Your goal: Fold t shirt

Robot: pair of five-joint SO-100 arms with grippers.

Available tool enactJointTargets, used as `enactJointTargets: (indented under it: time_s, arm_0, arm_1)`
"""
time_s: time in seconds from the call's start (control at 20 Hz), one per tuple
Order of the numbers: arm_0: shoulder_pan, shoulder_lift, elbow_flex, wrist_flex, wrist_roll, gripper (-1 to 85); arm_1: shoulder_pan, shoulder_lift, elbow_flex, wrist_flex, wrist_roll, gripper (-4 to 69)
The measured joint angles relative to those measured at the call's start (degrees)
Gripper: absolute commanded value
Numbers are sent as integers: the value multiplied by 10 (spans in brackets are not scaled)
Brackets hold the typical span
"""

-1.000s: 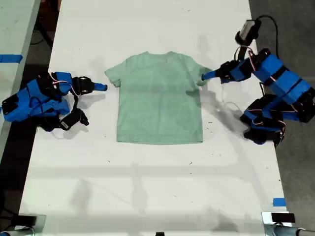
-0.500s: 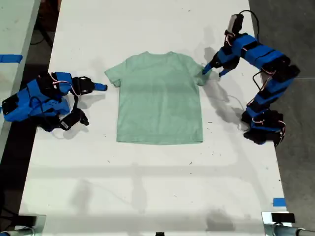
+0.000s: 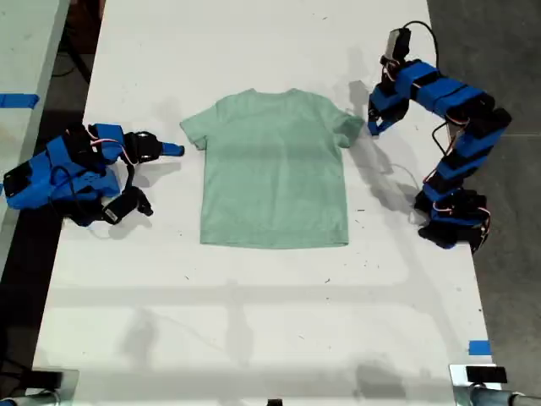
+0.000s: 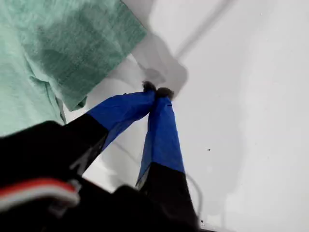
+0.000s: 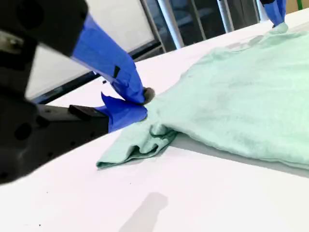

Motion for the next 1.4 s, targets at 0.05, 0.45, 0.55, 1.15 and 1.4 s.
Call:
enactJointTargets:
  time_s: [0.05,0.45,0.55,1.15,1.4]
  arm_0:
    - [0,0,0,0,0,-1]
    - [0,0,0,0,0,-1]
    - [0,0,0,0,0,-1]
    - [0,0,0,0,0,-1]
    - [0,0,0,0,0,-1]
  arm_1:
    - [-1,9,-1,9,0,191]
    - [-19,-85,-115,-2,5,181]
    - [-17,-127,-137,-10,7,55]
    - [-62,-127,-301,81,14,5]
    - [-193,-127,-359,72,35,5]
